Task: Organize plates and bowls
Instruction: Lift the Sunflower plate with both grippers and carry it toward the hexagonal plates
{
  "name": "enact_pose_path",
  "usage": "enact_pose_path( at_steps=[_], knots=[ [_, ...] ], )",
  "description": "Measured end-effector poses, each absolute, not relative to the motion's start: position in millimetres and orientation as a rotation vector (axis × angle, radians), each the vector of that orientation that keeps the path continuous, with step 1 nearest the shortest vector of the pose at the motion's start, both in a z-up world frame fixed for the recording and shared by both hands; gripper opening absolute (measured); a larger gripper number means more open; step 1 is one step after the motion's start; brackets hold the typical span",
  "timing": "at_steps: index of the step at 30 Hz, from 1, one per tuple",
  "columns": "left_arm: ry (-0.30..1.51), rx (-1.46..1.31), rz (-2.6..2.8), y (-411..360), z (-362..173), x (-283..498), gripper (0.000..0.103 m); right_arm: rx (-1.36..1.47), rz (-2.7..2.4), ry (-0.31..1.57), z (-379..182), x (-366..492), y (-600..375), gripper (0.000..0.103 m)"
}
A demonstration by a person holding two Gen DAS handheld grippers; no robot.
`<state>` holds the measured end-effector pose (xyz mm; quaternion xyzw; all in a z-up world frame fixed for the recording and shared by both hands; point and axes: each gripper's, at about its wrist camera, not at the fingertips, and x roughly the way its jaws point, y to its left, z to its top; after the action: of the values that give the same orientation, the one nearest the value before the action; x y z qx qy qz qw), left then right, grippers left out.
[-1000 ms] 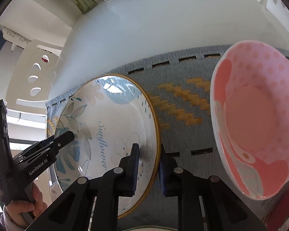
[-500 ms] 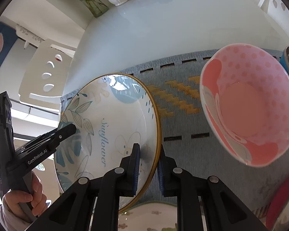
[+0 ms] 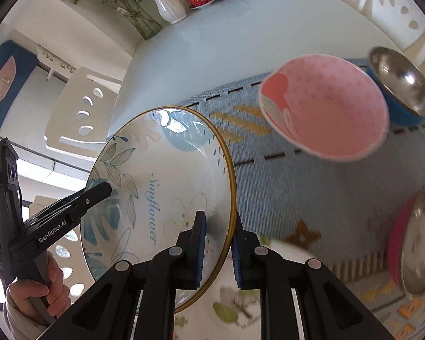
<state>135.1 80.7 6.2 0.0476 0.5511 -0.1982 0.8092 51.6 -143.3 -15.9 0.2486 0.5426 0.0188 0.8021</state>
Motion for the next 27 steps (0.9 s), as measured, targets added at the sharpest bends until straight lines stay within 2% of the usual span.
enact_pose_path(
  at_steps=[9, 14, 27],
  knots=[
    [1.147, 0.082, -0.409, 96.4, 28.5, 51.9, 0.029, 0.543, 0.079, 1.147, 10.6, -27.9, -141.9, 0.016],
    [1.142, 0.086, -0.393, 106.4, 30.9, -1.5, 0.029, 0.544, 0.108, 1.152, 7.6, -78.4, -136.6, 0.016],
    [1.232, 0.006, -0.352, 151.7, -15.2, -102.2, 0.029, 0.56, 0.14, 1.186, -19.8, -180.3, -115.1, 0.016]
  ],
)
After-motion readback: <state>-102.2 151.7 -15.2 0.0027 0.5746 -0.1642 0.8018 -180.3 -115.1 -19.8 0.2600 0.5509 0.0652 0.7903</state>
